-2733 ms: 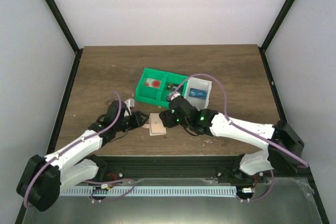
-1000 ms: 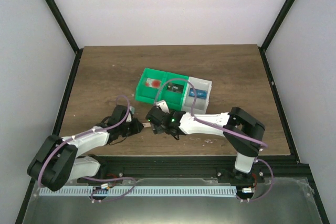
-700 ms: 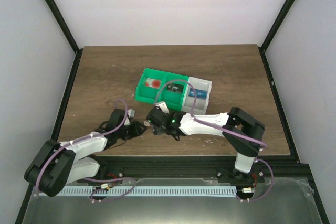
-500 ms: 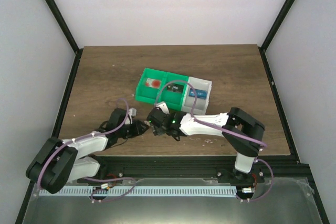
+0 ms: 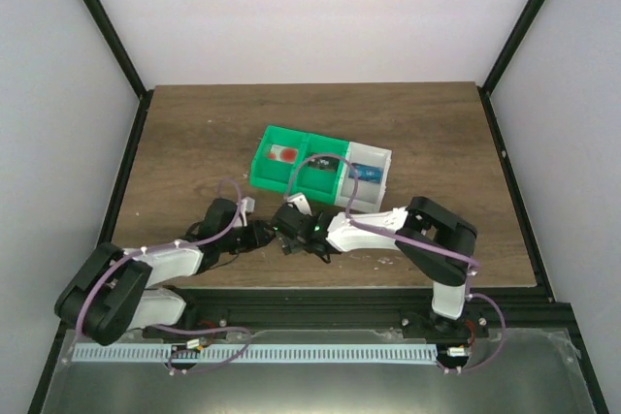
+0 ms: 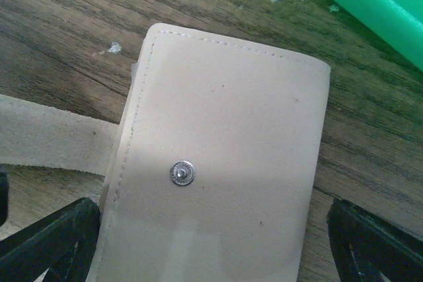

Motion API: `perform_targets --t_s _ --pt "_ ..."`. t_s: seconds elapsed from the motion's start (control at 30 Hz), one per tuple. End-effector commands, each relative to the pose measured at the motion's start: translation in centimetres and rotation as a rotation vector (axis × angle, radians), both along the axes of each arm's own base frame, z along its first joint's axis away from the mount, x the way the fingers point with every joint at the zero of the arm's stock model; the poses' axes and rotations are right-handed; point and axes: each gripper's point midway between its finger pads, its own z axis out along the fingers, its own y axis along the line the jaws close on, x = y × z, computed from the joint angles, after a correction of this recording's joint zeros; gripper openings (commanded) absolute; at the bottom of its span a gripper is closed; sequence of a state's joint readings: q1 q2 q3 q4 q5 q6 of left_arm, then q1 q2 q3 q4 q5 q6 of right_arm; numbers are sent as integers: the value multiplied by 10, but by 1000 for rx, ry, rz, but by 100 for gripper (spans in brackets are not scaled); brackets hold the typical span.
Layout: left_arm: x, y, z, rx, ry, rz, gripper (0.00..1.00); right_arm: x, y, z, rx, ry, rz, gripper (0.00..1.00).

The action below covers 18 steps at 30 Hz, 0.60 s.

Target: Take the credit cards out of the card holder

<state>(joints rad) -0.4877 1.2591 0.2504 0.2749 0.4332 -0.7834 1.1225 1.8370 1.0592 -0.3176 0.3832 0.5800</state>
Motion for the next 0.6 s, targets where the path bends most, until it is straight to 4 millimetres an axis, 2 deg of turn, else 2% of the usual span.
perform_targets --t_s 0.0,0.1,0.13,0.57 --pt "9 -1 -1 22 -19 7 31 9 5 1 -3 -36 -14 96" --pt "13 3 -1 38 -31 32 6 11 -1 -3 -39 -45 -29 94" --pt "14 5 0 45 -35 39 0 12 -3 -3 -49 -51 -34 93" --pt "6 10 -3 74 -35 21 0 16 -27 30 -63 -134 -84 83"
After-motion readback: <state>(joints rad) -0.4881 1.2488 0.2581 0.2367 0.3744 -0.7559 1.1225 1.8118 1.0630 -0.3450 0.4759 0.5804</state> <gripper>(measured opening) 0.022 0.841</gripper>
